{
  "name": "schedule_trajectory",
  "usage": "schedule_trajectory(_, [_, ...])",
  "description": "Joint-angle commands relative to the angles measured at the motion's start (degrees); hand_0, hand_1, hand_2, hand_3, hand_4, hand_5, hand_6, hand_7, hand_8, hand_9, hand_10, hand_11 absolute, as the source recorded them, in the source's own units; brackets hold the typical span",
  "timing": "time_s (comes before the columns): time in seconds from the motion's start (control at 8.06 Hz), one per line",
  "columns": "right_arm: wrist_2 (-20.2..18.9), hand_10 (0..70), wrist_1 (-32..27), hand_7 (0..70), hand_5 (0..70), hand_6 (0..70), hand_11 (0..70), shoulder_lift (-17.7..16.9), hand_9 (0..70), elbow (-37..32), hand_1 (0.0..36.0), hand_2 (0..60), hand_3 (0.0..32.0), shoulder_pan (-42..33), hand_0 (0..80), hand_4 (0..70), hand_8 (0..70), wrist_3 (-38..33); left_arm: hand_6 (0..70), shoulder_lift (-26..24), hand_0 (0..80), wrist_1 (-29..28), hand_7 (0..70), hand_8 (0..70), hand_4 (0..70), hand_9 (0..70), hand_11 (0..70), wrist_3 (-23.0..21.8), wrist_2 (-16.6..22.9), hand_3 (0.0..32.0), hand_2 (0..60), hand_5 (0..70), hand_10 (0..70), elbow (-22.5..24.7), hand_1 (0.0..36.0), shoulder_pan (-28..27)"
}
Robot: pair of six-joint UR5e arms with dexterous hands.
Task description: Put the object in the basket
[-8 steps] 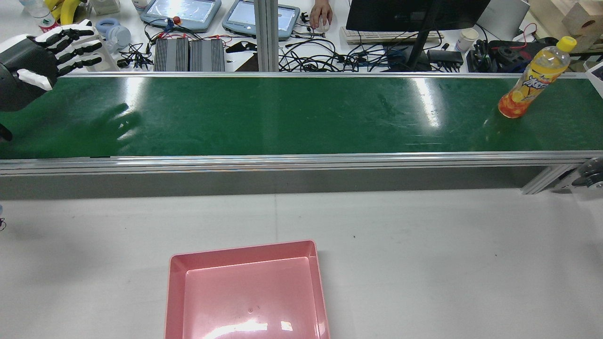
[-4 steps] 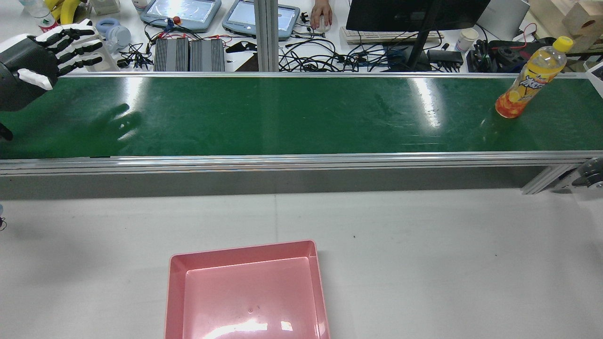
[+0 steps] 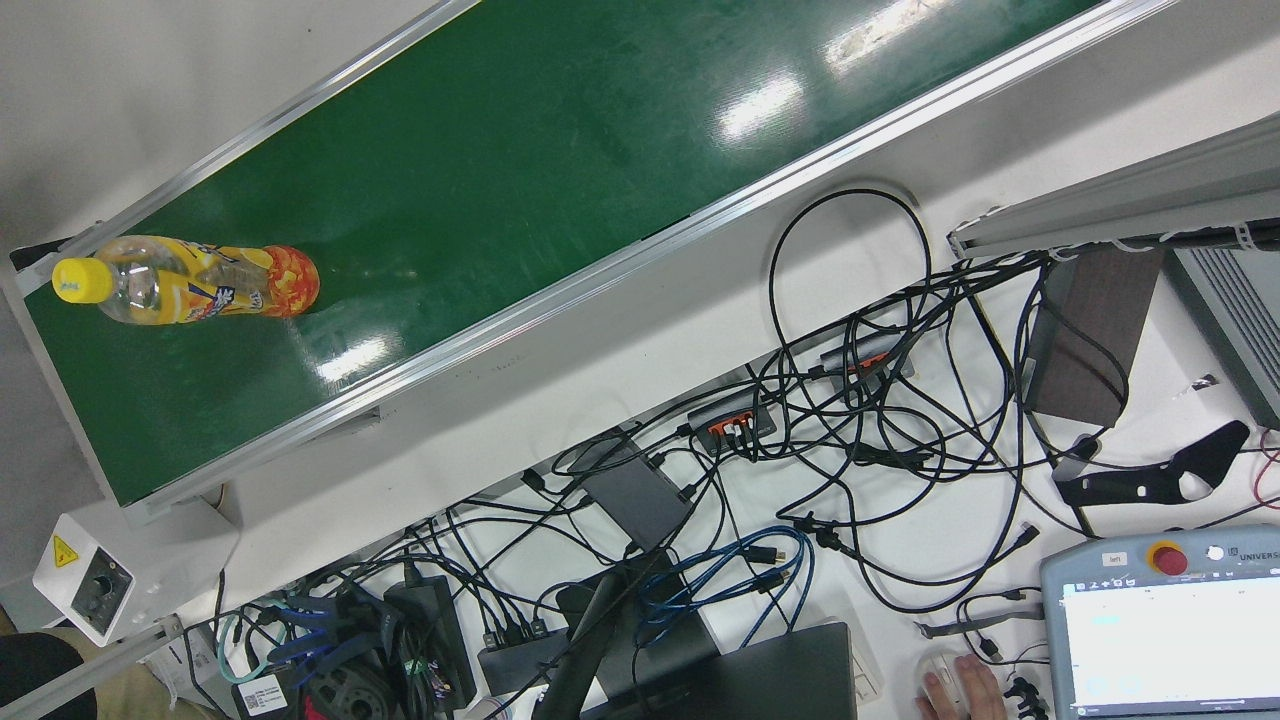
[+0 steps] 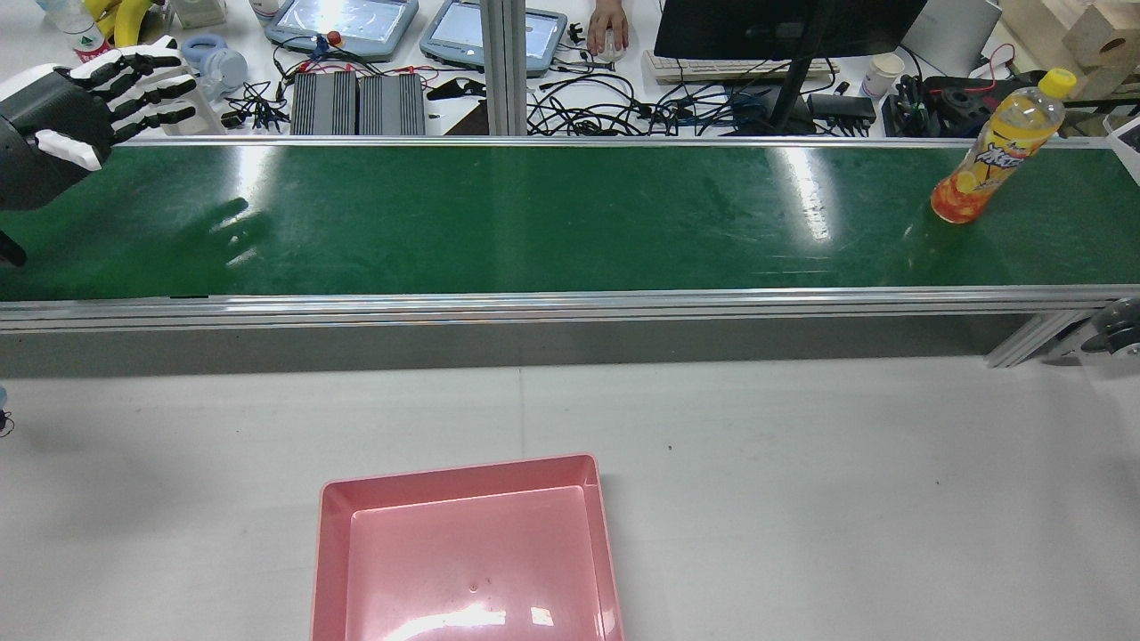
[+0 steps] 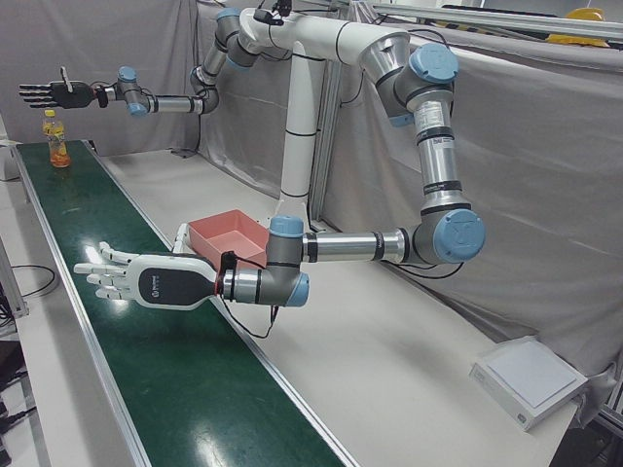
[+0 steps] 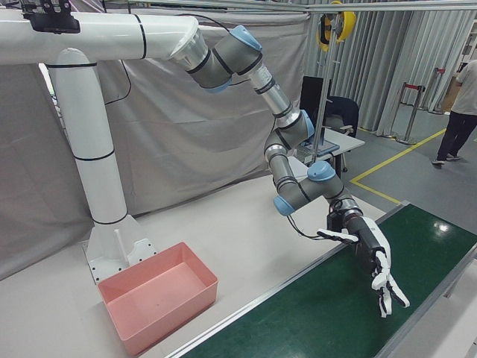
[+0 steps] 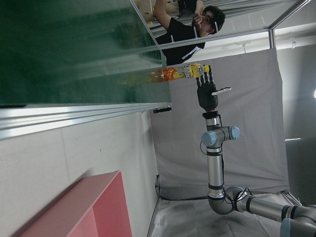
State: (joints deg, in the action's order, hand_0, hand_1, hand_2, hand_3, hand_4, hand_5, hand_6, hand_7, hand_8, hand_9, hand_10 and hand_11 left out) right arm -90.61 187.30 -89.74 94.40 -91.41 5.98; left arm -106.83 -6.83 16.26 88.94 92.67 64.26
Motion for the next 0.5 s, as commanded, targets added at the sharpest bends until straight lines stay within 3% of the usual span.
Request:
schedule_trajectory(0.0, [0.0,0.0,0.0,0.0,0.0,0.0,0.0,0.0,0.0,0.0,0.0,0.0,0.0,0.0,0.0,0.0,0.0,0.0,1.7,0.0,49.3,0.4,1.8,10.4,12.5,10.6,12.6,0.0,0.0,7.6,0.0,26.2,8.0,0.4,7.0,0.0])
schedule_trajectory(0.37, [0.0,0.0,0.0,0.0,0.0,0.0,0.0,0.0,0.0,0.0,0.0,0.0,0.0,0.0,0.0,0.0,0.0,0.0,1.7,0.0,49.3,0.5,1.7,10.4,12.5,10.8,13.0,0.0,0.0,7.4,0.0,26.6,8.3,0.6,6.7,0.0])
